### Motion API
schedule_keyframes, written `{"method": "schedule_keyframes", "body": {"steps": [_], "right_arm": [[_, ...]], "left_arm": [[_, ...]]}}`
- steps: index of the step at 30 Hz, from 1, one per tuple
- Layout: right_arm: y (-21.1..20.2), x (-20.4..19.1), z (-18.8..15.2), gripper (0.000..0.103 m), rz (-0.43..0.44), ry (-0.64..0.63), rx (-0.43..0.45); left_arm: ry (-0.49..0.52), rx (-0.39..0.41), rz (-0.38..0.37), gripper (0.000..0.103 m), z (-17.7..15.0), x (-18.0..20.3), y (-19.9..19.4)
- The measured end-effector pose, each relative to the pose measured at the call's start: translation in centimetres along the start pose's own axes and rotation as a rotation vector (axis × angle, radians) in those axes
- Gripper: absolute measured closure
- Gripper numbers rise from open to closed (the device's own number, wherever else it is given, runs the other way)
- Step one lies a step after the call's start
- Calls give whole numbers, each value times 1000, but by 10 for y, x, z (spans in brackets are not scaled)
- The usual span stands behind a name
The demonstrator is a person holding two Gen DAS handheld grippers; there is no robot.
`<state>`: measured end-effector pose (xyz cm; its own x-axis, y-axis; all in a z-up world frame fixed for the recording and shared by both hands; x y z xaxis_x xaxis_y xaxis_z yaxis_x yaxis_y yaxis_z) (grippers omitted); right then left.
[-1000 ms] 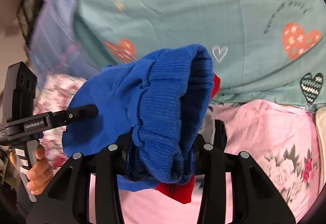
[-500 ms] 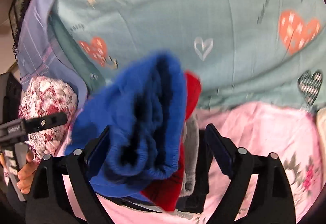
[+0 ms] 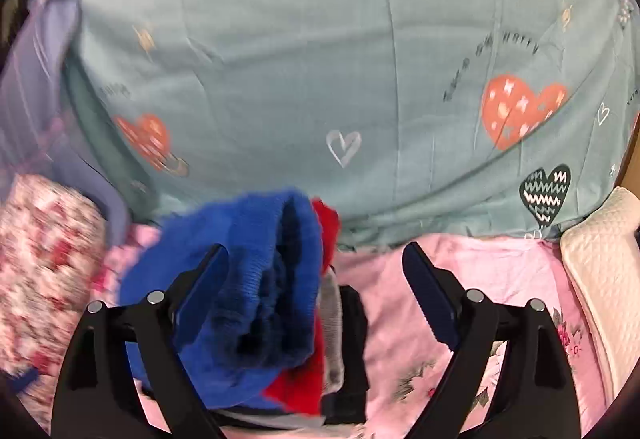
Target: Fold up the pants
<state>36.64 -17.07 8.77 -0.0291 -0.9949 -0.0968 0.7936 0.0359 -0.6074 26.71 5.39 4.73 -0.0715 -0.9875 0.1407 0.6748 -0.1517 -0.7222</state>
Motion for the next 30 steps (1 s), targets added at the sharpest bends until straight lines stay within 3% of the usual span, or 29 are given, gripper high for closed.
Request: {"method": "schedule_keyframes", "body": {"steps": [2,3,6,9,13,17,22,24,27,30], "right_arm": [[-39,-6,-1,13,22,-19,58],[-54,-10,-5,7,25,-32,72],[-94,-15,-38,1,24,-79,72],[-113,-11,-101,1,7,-104,14],[-116,1,-190,1,0,-45,-71],[-107,9,-253,1,-19,11,-89],[-90,15,-284,1,-81,28,-49],[-86,12,-287,1,-100,-8,-53],[-91,10,-291,1,-126,-35,-11],[-96,7,-293,1,-131,-54,8]], "left_arm": [[-24,-17,-9,4,-17,-3,-4],[-34,-22,-9,4,-25,-4,-6],[-50,-34,17,4,-52,-10,-8],[-49,-40,62,4,-78,-14,-7],[-38,-43,112,3,-102,-15,3],[-21,-36,135,2,-120,-12,18],[-28,-63,142,2,-135,-12,39],[-28,-71,136,2,-139,-11,44],[-2,-55,188,2,-141,-8,45],[8,-77,169,2,-144,-6,50]]}}
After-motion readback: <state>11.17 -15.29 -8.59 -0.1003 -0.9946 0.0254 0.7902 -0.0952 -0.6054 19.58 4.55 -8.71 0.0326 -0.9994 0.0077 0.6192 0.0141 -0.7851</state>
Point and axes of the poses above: each gripper's, at about its wrist camera, not at the fingertips, and y roughly the way its jaws point, x to its right, z to its top, the point moved 5 cm from there along y, roughly the way its jaws point, and after that the axes turned 8 degrees about -x, right-handed, at the moved point
